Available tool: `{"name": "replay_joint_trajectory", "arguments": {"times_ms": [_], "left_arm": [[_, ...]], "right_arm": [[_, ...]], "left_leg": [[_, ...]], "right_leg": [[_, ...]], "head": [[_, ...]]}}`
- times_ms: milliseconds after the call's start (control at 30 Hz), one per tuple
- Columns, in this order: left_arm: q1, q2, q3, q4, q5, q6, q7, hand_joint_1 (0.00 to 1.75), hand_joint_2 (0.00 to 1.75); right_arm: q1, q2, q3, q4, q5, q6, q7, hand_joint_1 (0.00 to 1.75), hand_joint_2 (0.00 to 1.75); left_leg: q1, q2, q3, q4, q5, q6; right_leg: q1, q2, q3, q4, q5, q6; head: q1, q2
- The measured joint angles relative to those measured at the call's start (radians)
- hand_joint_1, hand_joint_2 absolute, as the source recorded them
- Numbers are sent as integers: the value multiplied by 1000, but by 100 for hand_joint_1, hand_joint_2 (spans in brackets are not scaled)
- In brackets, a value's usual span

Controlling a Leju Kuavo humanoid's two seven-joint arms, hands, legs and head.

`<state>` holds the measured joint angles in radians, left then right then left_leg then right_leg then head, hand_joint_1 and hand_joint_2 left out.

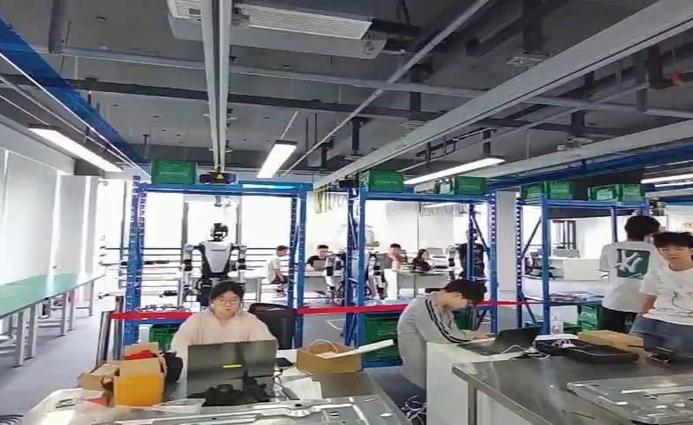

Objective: Take the parts from the cabinet and place them on the table.

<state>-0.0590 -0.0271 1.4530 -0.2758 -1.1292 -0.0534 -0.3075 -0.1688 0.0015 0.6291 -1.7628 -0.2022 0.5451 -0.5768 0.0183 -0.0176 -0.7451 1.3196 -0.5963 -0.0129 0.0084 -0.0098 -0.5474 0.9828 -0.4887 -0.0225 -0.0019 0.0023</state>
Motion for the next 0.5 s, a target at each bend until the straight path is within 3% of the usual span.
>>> {"name": "replay_joint_trajectory", "arguments": {"times_ms": [33,100,133,167,200,300,333,367,400,467,500], "left_arm": [[1,0,0,0,-2,-2,0,0,175],[0,0,0,0,-2,-2,-3,0,175],[-1,0,0,0,-2,-2,-5,0,175],[-3,-1,0,0,-2,-3,-7,0,175],[-3,-1,0,0,-2,-3,-8,0,175],[0,-1,-1,0,-2,-8,-12,0,175],[1,-1,-1,0,-2,-8,-13,0,175],[0,-1,-1,0,-3,-8,-13,0,175],[-1,-1,-1,0,-2,-8,-13,0,175],[0,0,-1,0,-2,-8,-13,0,175],[1,0,-1,0,-2,-8,-13,0,175]], "right_arm": [[0,0,0,0,0,2,0,175,175],[0,0,0,0,0,2,2,175,175],[0,0,0,0,0,2,1,175,175],[-1,0,-2,-1,0,3,1,175,175],[-1,0,-3,-1,0,3,3,175,175],[0,0,-7,-3,-1,7,3,175,175],[-1,0,-8,-6,-1,8,3,175,175],[-3,0,-10,-8,-2,8,3,175,175],[-2,0,-10,-8,-1,9,3,175,175],[4,0,-11,-8,-1,9,3,175,175],[5,0,-11,-8,-1,9,3,175,175]], "left_leg": [[4,4,21,-43,30,-5],[16,15,103,-202,114,-20],[22,24,138,-269,127,-28],[14,20,148,-286,112,-16],[12,20,146,-279,109,2],[8,15,157,-282,100,26],[8,14,166,-284,96,33],[7,14,174,-284,90,40],[5,13,180,-284,84,45],[-3,9,195,-284,69,52],[-8,7,206,-284,61,53]], "right_leg": [[-4,-1,3,2,-5,6],[-12,-3,13,6,-17,20],[-13,-5,17,11,-26,31],[-7,-3,15,22,-34,42],[-7,-4,17,18,-35,43],[-16,-4,27,23,-40,55],[-17,0,21,49,-45,59],[-17,0,-9,104,-64,60],[-17,0,-58,186,-92,63],[-16,0,-162,332,-136,59],[-13,1,-192,354,-136,54]], "head": [[0,0],[0,0],[0,0],[1,0],[0,0],[0,0],[0,0],[0,0],[0,0],[0,0],[0,0]]}}
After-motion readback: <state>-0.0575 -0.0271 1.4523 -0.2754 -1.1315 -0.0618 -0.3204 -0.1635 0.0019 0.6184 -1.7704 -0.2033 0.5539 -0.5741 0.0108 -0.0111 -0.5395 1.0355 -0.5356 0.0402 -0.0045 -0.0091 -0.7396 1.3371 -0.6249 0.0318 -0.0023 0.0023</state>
